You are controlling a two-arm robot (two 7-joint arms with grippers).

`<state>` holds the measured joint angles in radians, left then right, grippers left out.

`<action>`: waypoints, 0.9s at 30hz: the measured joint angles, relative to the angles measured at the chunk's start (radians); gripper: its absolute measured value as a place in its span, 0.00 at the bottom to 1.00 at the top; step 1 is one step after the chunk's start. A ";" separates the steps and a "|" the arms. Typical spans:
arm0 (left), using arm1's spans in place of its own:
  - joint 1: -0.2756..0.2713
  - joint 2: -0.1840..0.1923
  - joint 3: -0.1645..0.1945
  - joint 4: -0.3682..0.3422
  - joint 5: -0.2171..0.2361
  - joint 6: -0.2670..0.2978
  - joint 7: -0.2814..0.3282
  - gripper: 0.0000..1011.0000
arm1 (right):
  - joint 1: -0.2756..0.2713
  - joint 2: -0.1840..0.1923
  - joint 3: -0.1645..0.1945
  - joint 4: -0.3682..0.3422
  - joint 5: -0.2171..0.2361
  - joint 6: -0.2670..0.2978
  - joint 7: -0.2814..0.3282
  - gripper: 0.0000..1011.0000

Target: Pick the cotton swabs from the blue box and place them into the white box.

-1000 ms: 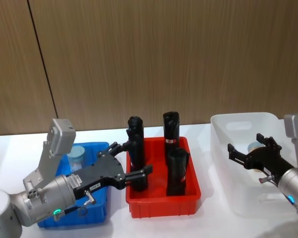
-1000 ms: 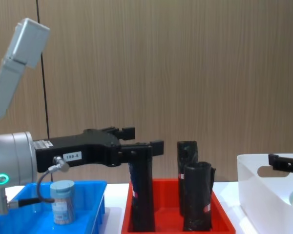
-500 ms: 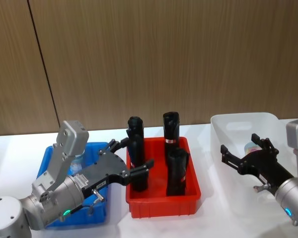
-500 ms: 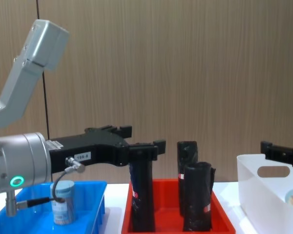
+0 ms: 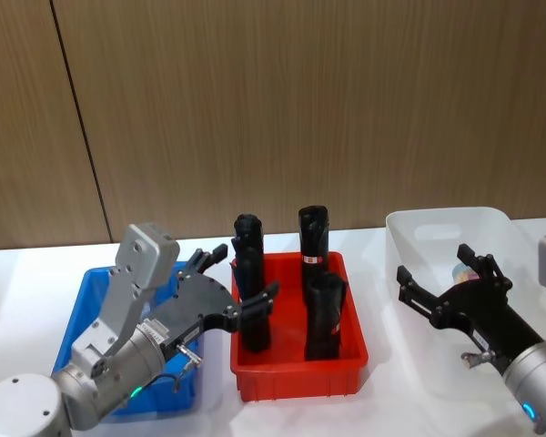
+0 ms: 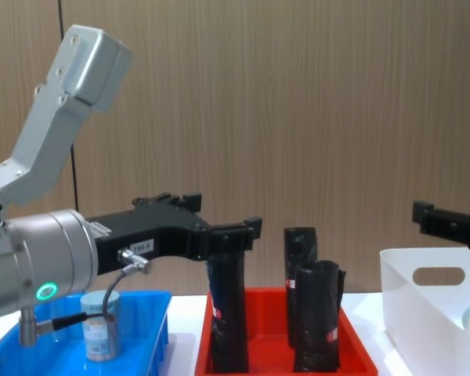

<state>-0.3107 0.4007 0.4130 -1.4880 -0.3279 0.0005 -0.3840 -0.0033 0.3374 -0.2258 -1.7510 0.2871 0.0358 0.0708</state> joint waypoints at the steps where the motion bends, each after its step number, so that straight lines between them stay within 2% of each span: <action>1: 0.002 0.000 0.001 -0.004 0.003 0.000 0.010 0.99 | -0.005 0.000 0.000 -0.007 0.000 -0.001 -0.002 0.99; 21: 0.055 -0.014 0.032 -0.104 0.096 0.011 0.279 0.99 | -0.011 0.000 0.000 -0.016 0.000 -0.002 -0.005 0.99; 27: 0.067 -0.017 0.038 -0.125 0.116 0.013 0.338 0.99 | -0.011 0.000 0.000 -0.016 0.000 -0.002 -0.005 0.99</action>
<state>-0.2434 0.3833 0.4511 -1.6134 -0.2116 0.0132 -0.0457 -0.0147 0.3375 -0.2259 -1.7668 0.2871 0.0334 0.0660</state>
